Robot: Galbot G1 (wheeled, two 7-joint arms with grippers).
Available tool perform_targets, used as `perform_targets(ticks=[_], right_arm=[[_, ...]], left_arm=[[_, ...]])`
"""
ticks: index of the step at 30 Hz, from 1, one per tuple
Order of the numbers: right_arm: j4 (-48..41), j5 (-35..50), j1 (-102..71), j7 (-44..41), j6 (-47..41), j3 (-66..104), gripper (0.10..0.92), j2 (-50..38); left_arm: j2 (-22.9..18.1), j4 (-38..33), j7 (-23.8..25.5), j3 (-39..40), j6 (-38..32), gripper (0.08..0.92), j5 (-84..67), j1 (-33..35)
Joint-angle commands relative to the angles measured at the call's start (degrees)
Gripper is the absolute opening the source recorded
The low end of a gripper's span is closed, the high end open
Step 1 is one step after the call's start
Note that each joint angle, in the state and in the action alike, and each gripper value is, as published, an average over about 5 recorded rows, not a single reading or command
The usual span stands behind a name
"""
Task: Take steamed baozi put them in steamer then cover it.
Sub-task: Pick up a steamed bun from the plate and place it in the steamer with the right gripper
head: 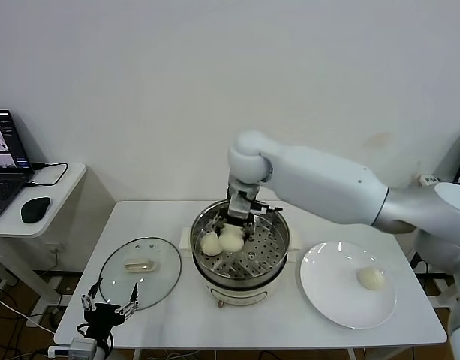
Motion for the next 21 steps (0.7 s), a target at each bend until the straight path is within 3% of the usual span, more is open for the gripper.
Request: perform_targets(ticks=[1,21], right_arm=[[3.47,-5.27,-1.85,0.40,2.39,-2.03,0.662,0.70],[6.62,-8.12,-5.03,1.05,1.91,-3.11,0.662,-0.38]], left_arm=[[0.08,0.26,0.00,0.04,-0.02,0.823,-0.12,-0.06],[0.08,1.14,0.03,0.03,0.08,0.823,-0.35,-0.25]])
